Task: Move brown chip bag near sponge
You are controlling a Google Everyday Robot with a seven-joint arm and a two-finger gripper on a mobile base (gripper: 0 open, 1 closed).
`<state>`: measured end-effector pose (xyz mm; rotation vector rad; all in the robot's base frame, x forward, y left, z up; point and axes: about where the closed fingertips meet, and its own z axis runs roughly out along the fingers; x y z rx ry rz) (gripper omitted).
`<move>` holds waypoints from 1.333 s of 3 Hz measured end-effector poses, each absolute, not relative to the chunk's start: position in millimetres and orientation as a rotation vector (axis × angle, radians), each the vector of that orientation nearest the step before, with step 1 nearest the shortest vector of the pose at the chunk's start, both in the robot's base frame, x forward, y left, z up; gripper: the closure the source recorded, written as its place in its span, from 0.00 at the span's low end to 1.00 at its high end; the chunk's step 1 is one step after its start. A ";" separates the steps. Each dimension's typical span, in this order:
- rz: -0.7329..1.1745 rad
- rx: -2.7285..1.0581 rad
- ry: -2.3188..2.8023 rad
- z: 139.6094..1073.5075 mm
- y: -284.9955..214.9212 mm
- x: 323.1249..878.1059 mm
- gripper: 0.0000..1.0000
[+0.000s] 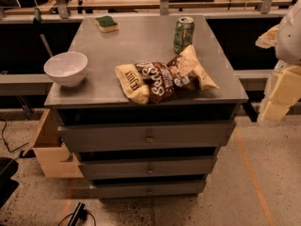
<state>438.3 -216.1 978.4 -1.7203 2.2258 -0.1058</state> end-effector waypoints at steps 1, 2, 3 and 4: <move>-0.106 -1.720 2.226 978.4 -216.1 438.3 0.00; -0.084 -1.774 2.093 988.9 -192.0 471.0 0.00; 0.005 -1.841 1.918 997.4 -155.1 520.5 0.00; 0.141 -1.870 1.789 987.2 -117.2 556.4 0.00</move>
Offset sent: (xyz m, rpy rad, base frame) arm 0.0857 0.0636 0.0263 0.1091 -0.1288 0.2501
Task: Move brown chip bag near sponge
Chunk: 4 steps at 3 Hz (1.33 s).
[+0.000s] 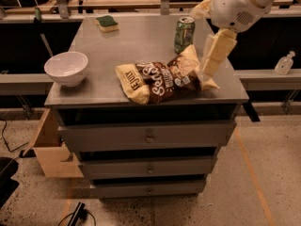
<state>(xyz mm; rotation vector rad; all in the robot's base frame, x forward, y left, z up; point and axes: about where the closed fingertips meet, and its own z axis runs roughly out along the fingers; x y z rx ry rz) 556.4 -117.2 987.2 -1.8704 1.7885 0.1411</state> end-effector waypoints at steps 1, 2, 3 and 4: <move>0.219 -1.859 1.705 966.1 -83.4 581.8 0.00; 0.226 -1.870 1.660 936.1 -56.9 598.1 0.00; 0.209 -1.897 1.661 908.2 -35.6 607.1 0.18; 0.188 -1.931 1.686 887.5 -17.9 611.2 0.41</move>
Offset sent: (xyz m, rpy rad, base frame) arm 0.0616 0.0901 -0.0928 0.0987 -0.0505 0.1124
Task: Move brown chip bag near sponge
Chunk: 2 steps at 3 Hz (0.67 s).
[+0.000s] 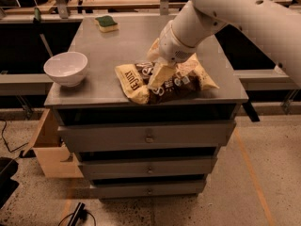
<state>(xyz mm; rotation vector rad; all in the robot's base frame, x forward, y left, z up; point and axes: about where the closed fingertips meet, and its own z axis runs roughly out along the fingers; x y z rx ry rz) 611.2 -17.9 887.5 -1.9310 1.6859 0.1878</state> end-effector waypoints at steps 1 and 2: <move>0.190 -1.955 1.719 870.2 -5.6 611.8 0.65; 0.193 -1.958 1.717 869.7 -4.6 611.5 0.88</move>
Offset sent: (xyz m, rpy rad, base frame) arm 0.0006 0.0111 -0.0157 -0.0266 0.0252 -0.0031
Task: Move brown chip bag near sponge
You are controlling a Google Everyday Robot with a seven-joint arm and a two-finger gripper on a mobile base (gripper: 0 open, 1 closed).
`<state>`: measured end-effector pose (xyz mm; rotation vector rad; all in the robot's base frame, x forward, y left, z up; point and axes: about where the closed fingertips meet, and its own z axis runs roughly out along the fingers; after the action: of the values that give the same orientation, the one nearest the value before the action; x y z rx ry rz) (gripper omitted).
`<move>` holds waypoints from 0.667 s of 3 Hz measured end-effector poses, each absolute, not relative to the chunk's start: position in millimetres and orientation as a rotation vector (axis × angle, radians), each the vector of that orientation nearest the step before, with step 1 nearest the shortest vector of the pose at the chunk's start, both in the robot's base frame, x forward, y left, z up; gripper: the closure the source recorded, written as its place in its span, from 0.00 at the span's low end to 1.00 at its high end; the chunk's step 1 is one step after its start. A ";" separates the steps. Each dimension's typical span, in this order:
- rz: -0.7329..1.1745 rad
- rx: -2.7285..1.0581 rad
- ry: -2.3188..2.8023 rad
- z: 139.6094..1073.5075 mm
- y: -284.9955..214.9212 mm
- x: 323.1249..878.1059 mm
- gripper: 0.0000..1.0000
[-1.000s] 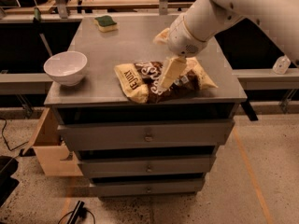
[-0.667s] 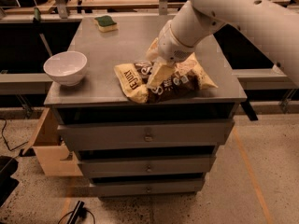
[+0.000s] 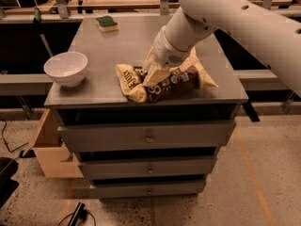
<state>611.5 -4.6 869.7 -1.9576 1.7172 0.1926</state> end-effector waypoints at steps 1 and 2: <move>0.195 -1.960 1.716 868.6 -3.5 611.1 1.00; 0.194 -1.960 1.716 868.8 -3.4 611.2 1.00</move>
Offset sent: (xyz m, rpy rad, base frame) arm -0.0003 0.0011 -0.0010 -0.0006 0.0017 0.0022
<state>611.2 -3.4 868.8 -1.9601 1.7164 0.1943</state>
